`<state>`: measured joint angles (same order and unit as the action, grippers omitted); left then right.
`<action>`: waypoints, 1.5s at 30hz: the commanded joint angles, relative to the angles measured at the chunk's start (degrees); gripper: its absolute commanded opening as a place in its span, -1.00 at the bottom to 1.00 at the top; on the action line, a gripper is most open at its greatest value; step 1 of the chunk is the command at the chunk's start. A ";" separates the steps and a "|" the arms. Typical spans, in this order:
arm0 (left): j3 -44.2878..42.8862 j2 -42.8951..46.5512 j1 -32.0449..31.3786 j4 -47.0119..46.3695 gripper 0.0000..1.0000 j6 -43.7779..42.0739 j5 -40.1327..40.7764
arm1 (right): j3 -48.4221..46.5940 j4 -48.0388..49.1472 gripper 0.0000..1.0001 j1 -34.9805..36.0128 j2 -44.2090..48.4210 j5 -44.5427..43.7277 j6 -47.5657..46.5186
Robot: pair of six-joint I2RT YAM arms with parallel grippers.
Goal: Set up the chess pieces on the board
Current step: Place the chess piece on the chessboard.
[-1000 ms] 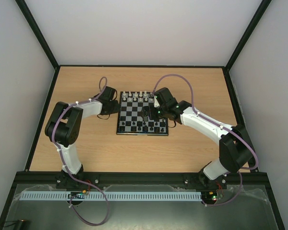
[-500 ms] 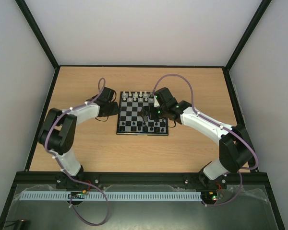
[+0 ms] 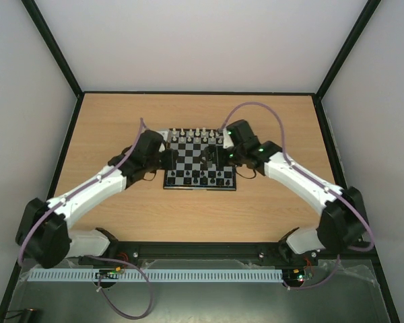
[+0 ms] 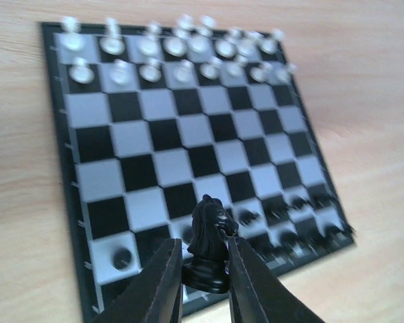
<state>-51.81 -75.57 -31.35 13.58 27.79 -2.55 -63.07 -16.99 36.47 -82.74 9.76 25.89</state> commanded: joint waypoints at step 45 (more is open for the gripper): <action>4.45 20.51 -36.64 2.89 -0.67 -4.06 -0.16 | 17.43 0.85 -0.32 -7.55 20.51 54.86 7.16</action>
<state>-46.92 -54.89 -68.69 17.58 24.38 0.34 -45.56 -15.18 27.88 -63.18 62.83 33.61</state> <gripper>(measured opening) 0.175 0.341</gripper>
